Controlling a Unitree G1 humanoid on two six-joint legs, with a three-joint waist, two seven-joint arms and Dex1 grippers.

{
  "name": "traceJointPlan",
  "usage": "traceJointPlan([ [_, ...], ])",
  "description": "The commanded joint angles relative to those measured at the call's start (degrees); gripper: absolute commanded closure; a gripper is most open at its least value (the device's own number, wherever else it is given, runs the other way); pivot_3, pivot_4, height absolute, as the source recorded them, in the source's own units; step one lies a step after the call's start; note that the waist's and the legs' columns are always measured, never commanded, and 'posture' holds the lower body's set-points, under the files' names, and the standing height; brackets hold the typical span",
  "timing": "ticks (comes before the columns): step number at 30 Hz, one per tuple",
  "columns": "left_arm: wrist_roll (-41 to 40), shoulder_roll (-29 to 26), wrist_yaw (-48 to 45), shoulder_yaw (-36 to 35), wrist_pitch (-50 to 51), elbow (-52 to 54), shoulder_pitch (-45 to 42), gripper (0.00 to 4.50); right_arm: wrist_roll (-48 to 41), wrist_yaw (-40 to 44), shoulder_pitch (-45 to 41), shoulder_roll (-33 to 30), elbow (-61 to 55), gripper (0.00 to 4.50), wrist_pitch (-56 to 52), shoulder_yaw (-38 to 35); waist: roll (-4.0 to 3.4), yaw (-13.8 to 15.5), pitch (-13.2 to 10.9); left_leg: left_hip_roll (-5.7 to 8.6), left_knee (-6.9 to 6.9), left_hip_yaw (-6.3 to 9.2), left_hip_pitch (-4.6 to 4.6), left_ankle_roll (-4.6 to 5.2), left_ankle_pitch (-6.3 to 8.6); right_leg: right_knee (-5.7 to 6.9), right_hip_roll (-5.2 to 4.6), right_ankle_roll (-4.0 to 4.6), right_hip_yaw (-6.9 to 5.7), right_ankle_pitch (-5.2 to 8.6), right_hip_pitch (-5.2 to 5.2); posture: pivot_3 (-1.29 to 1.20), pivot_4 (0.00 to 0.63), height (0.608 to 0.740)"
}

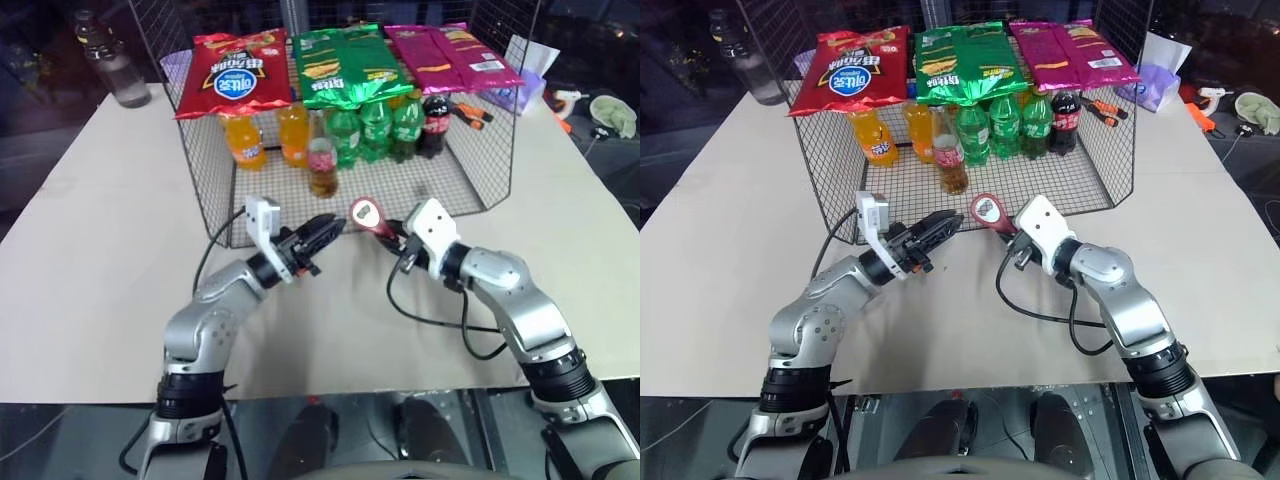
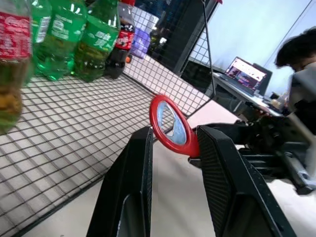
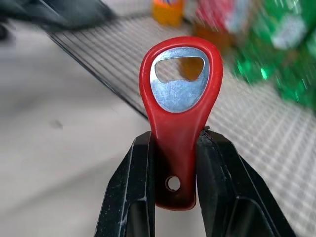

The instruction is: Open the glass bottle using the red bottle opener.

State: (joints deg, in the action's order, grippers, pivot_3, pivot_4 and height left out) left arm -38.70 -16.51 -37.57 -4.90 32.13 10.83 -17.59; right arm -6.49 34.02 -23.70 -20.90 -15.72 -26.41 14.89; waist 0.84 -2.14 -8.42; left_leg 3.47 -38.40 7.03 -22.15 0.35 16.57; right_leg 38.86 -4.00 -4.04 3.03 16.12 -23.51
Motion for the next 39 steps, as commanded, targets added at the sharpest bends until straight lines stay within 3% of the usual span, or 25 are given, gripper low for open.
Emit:
traceJointPlan([
  [1, -1.61, 0.46, -0.66, -0.42, 0.01, 0.26, -1.13, 3.07, 0.32, 0.19, -0.41, 0.04, -3.13, 3.86, 1.45, 0.07, 0.00, 0.02, 0.00, 0.00, 0.00, 0.00, 0.00, 0.00, 0.00, 0.00, 0.00, 0.00, 0.00, 0.00, 0.00, 0.00, 0.150, 0.740],
  [39, -1.72, 4.47, 0.17, -2.02, -3.05, -5.22, -4.93, 3.07, 3.45, -0.42, -0.57, 2.68, -0.76, 3.86, 8.99, 0.41, 0.00, -0.04, 0.00, 0.01, 0.00, 0.00, 0.00, 0.00, 0.00, 0.01, 0.01, 0.00, 0.00, 0.00, -0.01, 0.00, 0.150, 0.740],
])
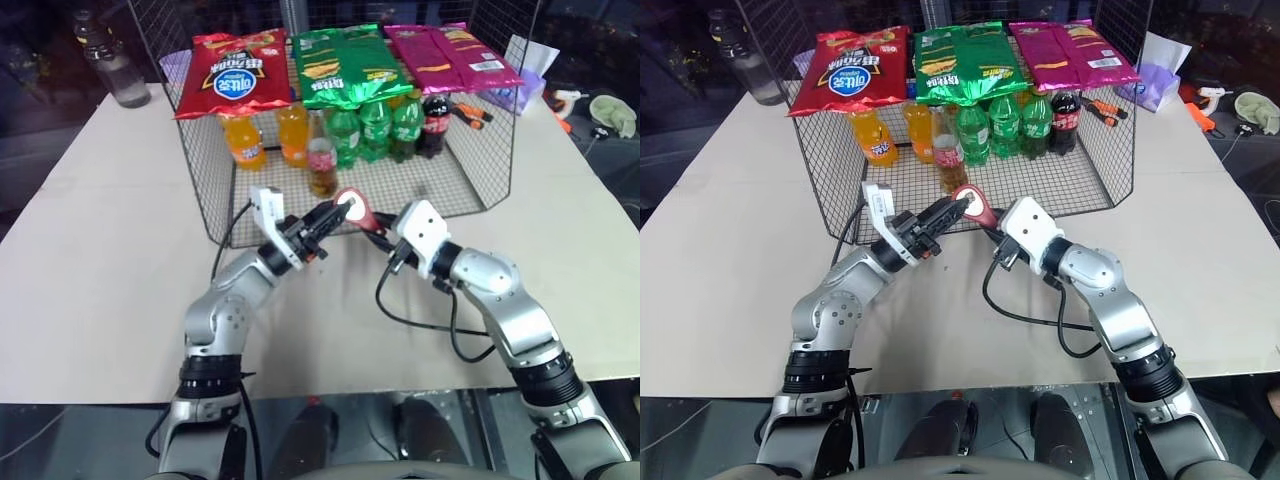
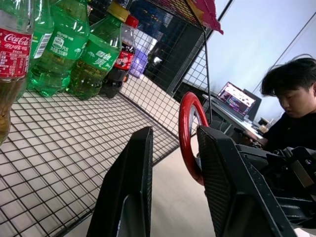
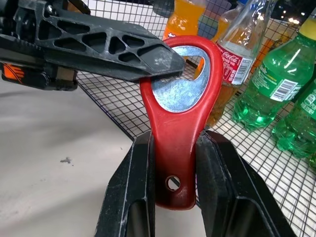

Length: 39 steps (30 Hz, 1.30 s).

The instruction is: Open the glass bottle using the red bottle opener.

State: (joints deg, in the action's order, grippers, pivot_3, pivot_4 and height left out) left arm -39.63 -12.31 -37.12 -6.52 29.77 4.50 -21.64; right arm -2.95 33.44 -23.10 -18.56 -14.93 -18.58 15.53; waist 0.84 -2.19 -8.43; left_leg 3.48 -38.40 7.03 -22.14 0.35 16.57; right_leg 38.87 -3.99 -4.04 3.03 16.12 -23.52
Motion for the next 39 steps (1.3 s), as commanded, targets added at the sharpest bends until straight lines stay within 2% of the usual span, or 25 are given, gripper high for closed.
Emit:
traceJointPlan([
  [1, -0.98, 0.51, -0.13, -0.75, -0.89, 0.85, -1.02, 3.32, -0.05, 0.12, -1.12, 0.33, -1.54, 3.86, 1.16, -0.26, 0.00, 0.01, 0.00, 0.00, 0.00, 0.00, 0.00, 0.00, 0.00, 0.00, 0.00, 0.00, 0.00, 0.00, 0.00, 0.00, 0.150, 0.740],
  [3, -1.54, 0.57, -0.43, -0.98, -0.37, 0.53, -1.24, 3.88, 0.00, 0.13, -1.11, 0.31, -1.51, 3.86, 1.17, -0.32, 0.00, 0.02, 0.00, 0.00, 0.00, 0.00, 0.00, 0.00, 0.00, 0.00, 0.00, 0.00, 0.00, 0.00, 0.00, 0.00, 0.150, 0.740],
  [4, -1.70, 0.58, -0.54, -1.02, -0.25, 0.46, -1.29, 4.42, 0.03, 0.11, -1.10, 0.33, -1.49, 3.86, 1.16, -0.35, 0.00, 0.02, 0.00, 0.00, 0.00, 0.00, 0.00, 0.00, 0.00, 0.00, 0.00, 0.00, 0.00, 0.00, 0.00, 0.00, 0.150, 0.740],
  [16, -2.60, 0.69, -0.56, -0.91, -0.07, -0.22, -1.57, 4.47, -1.38, 2.56, -0.82, -0.54, -1.65, 3.86, 0.23, -0.51, 0.00, -0.03, 0.00, 0.00, 0.00, 0.00, 0.00, 0.00, 0.00, 0.00, 0.00, 0.00, 0.00, 0.00, 0.00, 0.00, 0.150, 0.740],
  [17, -2.57, 0.65, -0.79, -0.85, -0.13, -0.27, -1.54, 4.50, -1.78, 2.97, -0.79, -0.61, -1.83, 2.79, -0.08, -0.60, 0.00, -0.04, 0.00, 0.00, 0.00, 0.00, 0.00, 0.00, 0.00, 0.00, 0.00, 0.00, 0.00, 0.00, 0.00, 0.00, 0.150, 0.740],
  [18, -2.51, 0.52, -1.18, -0.68, -0.10, -0.30, -1.48, 4.50, -2.18, 3.23, -0.75, -0.63, -2.00, 2.66, -0.24, -0.75, 0.00, -0.09, 0.00, 0.00, 0.00, 0.00, 0.00, 0.00, 0.00, 0.00, 0.00, 0.00, 0.00, 0.00, 0.00, 0.00, 0.150, 0.740],
  [20, -2.60, 0.37, -2.13, -0.33, -0.01, -0.31, -1.33, 4.50, -4.43, 3.29, -0.60, 0.39, -2.37, 1.77, -0.96, -2.01, 0.00, -0.12, 0.00, 0.00, 0.00, -0.01, 0.01, 0.00, 0.00, 0.01, 0.01, 0.00, 0.01, 0.00, 0.00, 0.00, 0.150, 0.740],
  [21, -2.77, -0.17, -3.44, 0.18, 0.39, -0.12, -1.28, 4.50, -7.73, 4.05, -0.80, 1.01, -3.05, 1.61, -3.61, -3.50, 0.00, -0.05, 0.00, -0.01, 0.00, 0.00, 0.00, 0.00, 0.00, 0.01, 0.01, 0.00, 0.00, 0.00, 0.00, 0.00, 0.150, 0.740],
  [25, -4.91, -2.43, -7.56, -0.09, 2.31, 0.50, -1.66, 4.50, -16.90, 6.51, -1.64, 0.93, -3.97, 1.61, -12.28, -8.00, 0.01, -0.06, 0.00, -0.01, 0.00, 0.01, -0.01, 0.00, 0.00, 0.00, 0.00, 0.00, 0.00, 0.00, 0.01, 0.00, 0.150, 0.740],
  [32, -16.00, -9.33, -16.85, -1.73, 13.70, 2.41, -1.45, 4.50, -28.97, 13.96, -3.53, -4.55, -2.12, 1.61, -26.64, -10.48, -0.02, -0.21, -0.02, -0.01, 0.01, 0.02, -0.01, 0.01, 0.00, 0.00, 0.00, 0.00, -0.01, 0.00, 0.00, 0.00, 0.150, 0.740],
  [37, -16.12, -10.31, -16.91, -1.82, 14.25, 1.68, -2.15, 4.50, -33.20, 14.39, -4.89, -4.91, -1.61, 1.61, -30.17, -11.81, -0.01, -0.09, -0.02, -0.02, 0.01, 0.04, 0.00, 0.01, 0.00, 0.00, 0.00, 0.00, -0.02, 0.00, 0.01, 0.00, 0.150, 0.740],
  [39, -16.32, -9.97, -16.57, -2.02, 14.42, 1.62, -2.10, 4.50, -35.26, 14.85, -5.07, -5.30, -2.08, 2.15, -31.81, -12.38, -0.01, -0.05, -0.02, -0.01, 0.01, 0.03, -0.01, 0.01, 0.00, -0.01, -0.01, 0.00, -0.02, 0.00, 0.01, 0.00, 0.150, 0.740],
])
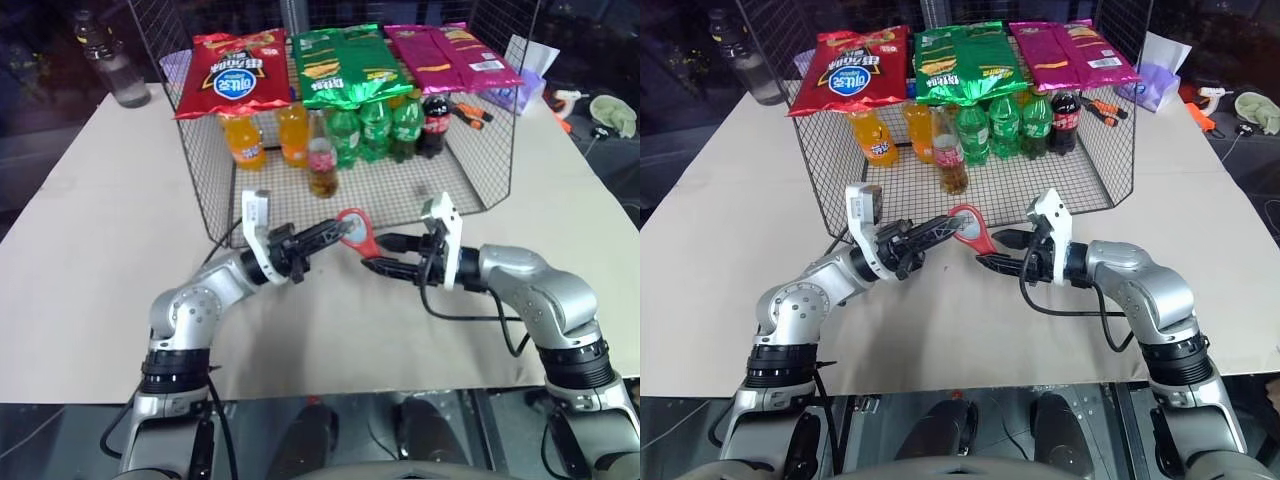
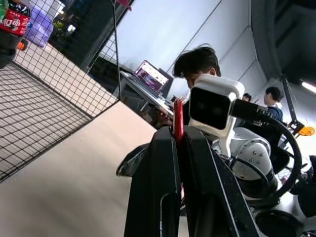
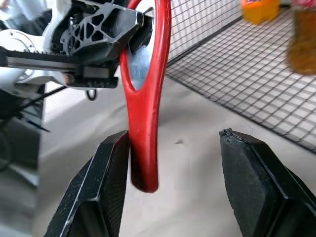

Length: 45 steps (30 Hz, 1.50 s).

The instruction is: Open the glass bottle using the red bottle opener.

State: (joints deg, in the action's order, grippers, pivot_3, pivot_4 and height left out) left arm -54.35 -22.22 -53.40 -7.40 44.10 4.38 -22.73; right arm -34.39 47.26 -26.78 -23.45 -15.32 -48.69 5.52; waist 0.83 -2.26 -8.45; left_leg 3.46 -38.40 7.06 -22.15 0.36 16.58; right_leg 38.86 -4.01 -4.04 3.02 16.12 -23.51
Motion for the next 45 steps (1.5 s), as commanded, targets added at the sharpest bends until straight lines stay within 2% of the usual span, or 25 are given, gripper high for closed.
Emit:
traceJointPlan([
  [1, -1.73, 0.26, 0.02, -1.22, 0.23, 1.58, -1.02, 4.50, -4.59, 1.06, -1.38, -0.65, -1.96, 2.49, -2.43, -2.51, 0.00, 0.02, 0.00, 0.00, 0.00, 0.00, -0.01, 0.00, 0.00, -0.01, -0.01, 0.00, 0.00, 0.00, 0.00, 0.00, 0.150, 0.740],
  [5, -0.94, 1.36, 0.61, -0.86, -0.46, 0.99, -1.07, 4.50, -5.81, 1.19, -0.55, -2.10, -2.87, 4.30, -3.64, -2.07, 0.00, 0.06, 0.00, 0.01, 0.01, 0.01, -0.02, 0.00, 0.00, -0.02, -0.03, 0.00, -0.01, 0.00, -0.01, 0.00, 0.150, 0.740],
  [6, -0.69, 1.59, 0.68, -0.83, -0.63, 0.81, -1.18, 4.50, -5.67, 1.28, -0.24, -2.68, -3.03, 4.46, -3.60, -1.68, 0.00, 0.06, 0.00, 0.00, 0.00, 0.01, -0.02, 0.00, 0.00, -0.02, -0.03, 0.00, -0.01, 0.00, -0.01, 0.00, 0.150, 0.740],
  [17, 2.08, 5.61, 5.11, -2.08, -3.55, -0.17, -2.36, 4.50, -5.88, -0.72, 1.28, -3.18, -3.72, 4.46, -3.29, -0.38, 0.01, 0.13, 0.00, 0.00, -0.01, 0.00, -0.03, 0.00, 0.00, -0.01, -0.03, 0.00, 0.00, 0.00, -0.01, 0.00, 0.150, 0.740],
  [19, 2.78, 6.04, 6.34, -2.66, -4.17, -0.23, -2.42, 3.79, -6.05, -1.46, 1.51, -2.68, -3.71, 4.50, -3.09, -0.77, 0.01, 0.13, 0.00, 0.00, -0.01, 0.01, -0.03, 0.00, 0.00, -0.01, -0.03, 0.00, 0.00, 0.00, -0.01, 0.00, 0.150, 0.740],
  [21, 3.10, 6.09, 7.30, -3.02, -4.50, 0.26, -2.28, 3.30, -5.52, -2.92, 1.85, -1.95, -3.26, 4.50, -2.23, -1.29, 0.01, 0.10, 0.00, 0.00, -0.01, 0.01, -0.03, 0.00, 0.00, -0.01, -0.04, 0.00, 0.00, 0.00, -0.01, 0.00, 0.150, 0.740],
  [23, 3.72, 6.01, 8.27, -3.07, -5.30, 1.29, -1.79, 2.48, -4.75, -4.48, 2.34, -1.39, -2.66, 4.50, -1.27, -1.82, 0.01, 0.08, 0.00, -0.01, -0.01, 0.01, -0.03, 0.00, 0.00, -0.01, -0.04, 0.00, 0.00, 0.00, -0.01, 0.00, 0.150, 0.740],
  [27, 10.93, 6.67, 12.60, -2.65, -12.82, 1.98, -1.44, 2.48, -2.06, -8.56, 4.05, -0.51, -0.59, 4.50, 2.17, -4.26, 0.01, 0.19, 0.00, 0.01, -0.01, 0.00, -0.03, 0.00, 0.00, -0.01, -0.03, 0.00, 0.00, 0.00, -0.02, 0.00, 0.150, 0.740],
  [33, 20.12, 10.16, 18.51, -1.74, -24.71, -3.16, -6.78, 2.48, 0.84, -15.61, 4.62, 1.65, 2.89, 4.50, 8.03, -9.74, 0.06, 1.34, -0.02, 0.04, -0.05, -0.01, -0.09, -0.01, 0.00, 0.00, -0.02, 0.00, -0.02, 0.00, -0.05, 0.00, 0.150, 0.740],
  [37, 27.91, 10.07, 20.97, 0.38, -32.01, -5.30, -7.17, 2.48, 3.29, -18.04, 4.97, 2.02, 4.52, 4.50, 11.46, -11.95, 0.05, 1.33, -0.01, 0.04, 0.00, -0.07, -0.08, 0.00, 0.00, -0.03, -0.02, 0.00, 0.03, 0.00, -0.07, 0.00, 0.150, 0.740],
  [38, 29.91, 10.09, 21.91, 0.94, -33.66, -5.91, -7.12, 1.95, 3.73, -18.52, 5.19, 2.04, 4.74, 4.50, 12.19, -12.36, 0.05, 1.33, -0.01, 0.05, 0.00, -0.07, -0.08, 0.00, 0.00, -0.03, -0.01, 0.00, 0.03, 0.00, -0.07, 0.00, 0.150, 0.740],
  [39, 32.41, 10.27, 23.38, 1.42, -36.08, -7.27, -7.12, 1.67, 3.83, -18.76, 5.49, 2.03, 4.72, 4.50, 12.52, -12.72, 0.05, 1.34, -0.01, 0.05, 0.00, -0.07, -0.11, 0.00, 0.00, -0.03, -0.01, 0.00, 0.03, 0.00, -0.09, 0.00, 0.150, 0.740],
  [42, 38.77, 10.47, 27.05, 2.67, -42.04, -12.79, -7.86, 0.43, 4.16, -19.26, 6.07, 2.13, 4.67, 4.50, 13.17, -13.33, 0.05, 1.33, -0.01, 0.05, -0.01, -0.06, -0.12, 0.00, 0.00, -0.02, -0.01, 0.00, 0.02, 0.00, -0.09, 0.00, 0.150, 0.740],
  [45, 43.53, 10.79, 28.69, 4.31, -46.82, -22.00, -11.39, 0.43, 4.67, -19.76, 6.02, 2.63, 4.96, 4.50, 13.72, -13.14, 0.06, 1.46, -0.01, 0.07, -0.02, -0.05, -0.11, 0.00, -0.01, 0.00, 0.00, 0.00, 0.01, 0.00, -0.08, 0.00, 0.150, 0.740],
])
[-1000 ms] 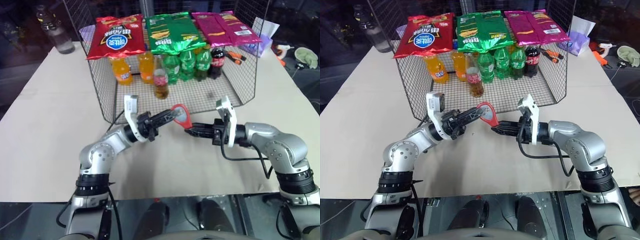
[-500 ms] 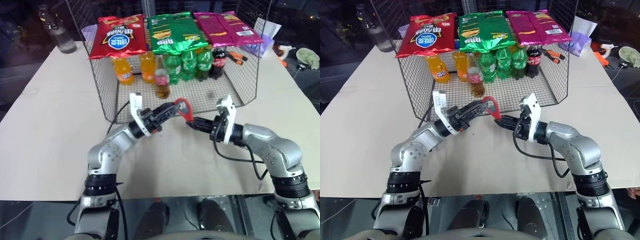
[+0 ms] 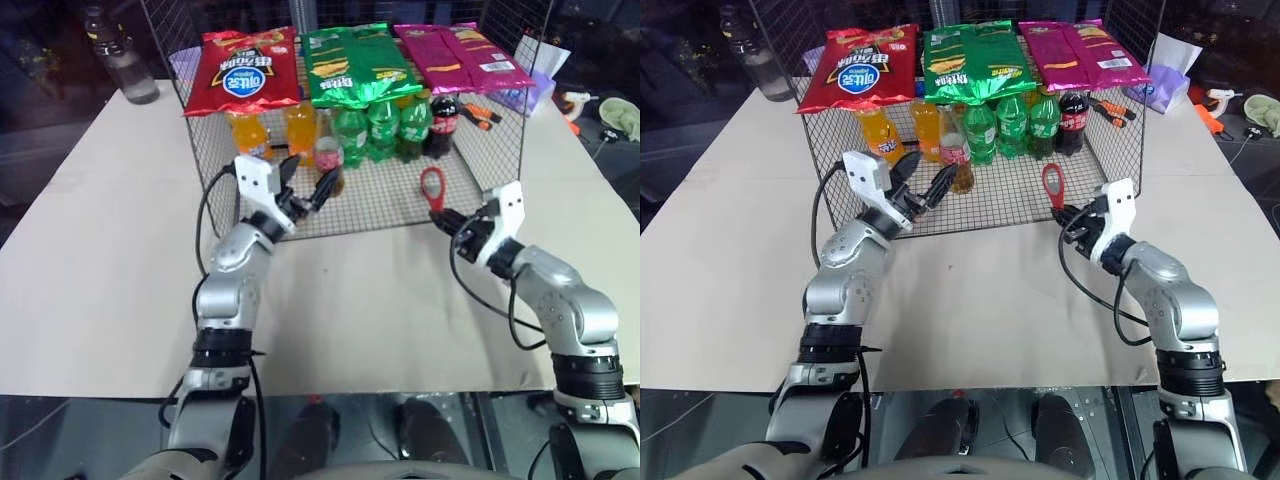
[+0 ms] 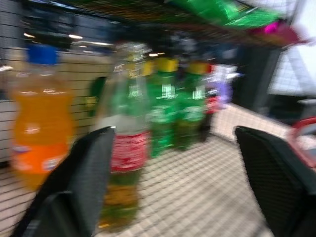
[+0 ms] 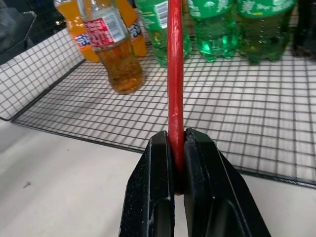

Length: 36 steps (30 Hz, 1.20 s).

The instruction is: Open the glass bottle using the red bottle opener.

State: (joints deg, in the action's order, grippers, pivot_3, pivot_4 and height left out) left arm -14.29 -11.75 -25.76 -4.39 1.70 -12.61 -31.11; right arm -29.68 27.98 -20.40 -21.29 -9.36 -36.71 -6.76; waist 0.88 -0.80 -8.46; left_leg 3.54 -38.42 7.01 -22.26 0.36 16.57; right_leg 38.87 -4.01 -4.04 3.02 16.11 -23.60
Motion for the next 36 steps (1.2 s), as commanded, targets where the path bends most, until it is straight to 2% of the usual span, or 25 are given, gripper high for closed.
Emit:
traceJointPlan([
  [1, 3.43, 0.97, 1.18, 1.13, -5.31, -8.31, -4.74, 0.43, 0.14, -0.51, -0.47, 0.72, -0.94, 4.50, 1.89, -0.58, 0.00, 0.04, 0.00, 0.01, -0.01, 0.00, 0.00, 0.00, 0.00, 0.01, 0.00, 0.00, 0.00, 0.00, 0.00, 0.00, 0.150, 0.740],
  [9, 7.40, 2.85, 4.51, 0.86, -13.74, -30.41, -17.05, 0.43, 0.81, -0.53, -0.69, 1.49, -1.38, 4.50, 2.13, 0.80, 0.01, -0.20, 0.00, 0.12, -0.09, 0.08, -0.24, 0.02, -0.01, 0.01, -0.04, -0.01, -0.07, 0.00, -0.15, 0.00, 0.150, 0.740],
  [13, 7.71, 2.52, 4.95, 0.26, -17.61, -37.80, -21.85, 0.43, 0.89, -0.78, 0.02, 1.58, -2.20, 4.50, 2.05, 0.77, 0.01, -0.28, 0.00, 0.14, -0.10, 0.11, -0.26, 0.01, -0.01, 0.02, -0.04, -0.01, -0.10, -0.01, -0.18, 0.00, 0.150, 0.740],
  [19, 7.32, 2.75, 3.59, -0.62, -19.94, -41.86, -23.68, 0.43, 1.29, -1.25, 0.76, 1.20, -2.77, 4.50, 2.14, 0.26, 0.01, -0.35, 0.00, 0.14, -0.10, 0.13, -0.29, 0.01, -0.01, 0.02, -0.04, -0.01, -0.12, -0.01, -0.19, 0.00, 0.150, 0.740],
  [36, 10.31, 2.94, 8.55, -0.67, -21.26, -49.55, -27.87, 0.43, 3.16, -0.73, 1.11, 1.60, -2.01, 4.50, 3.62, 1.58, 0.01, -0.41, 0.00, 0.18, -0.16, 0.17, -0.31, 0.01, -0.01, 0.06, -0.04, -0.01, -0.16, 0.00, -0.19, 0.00, 0.150, 0.740],
])
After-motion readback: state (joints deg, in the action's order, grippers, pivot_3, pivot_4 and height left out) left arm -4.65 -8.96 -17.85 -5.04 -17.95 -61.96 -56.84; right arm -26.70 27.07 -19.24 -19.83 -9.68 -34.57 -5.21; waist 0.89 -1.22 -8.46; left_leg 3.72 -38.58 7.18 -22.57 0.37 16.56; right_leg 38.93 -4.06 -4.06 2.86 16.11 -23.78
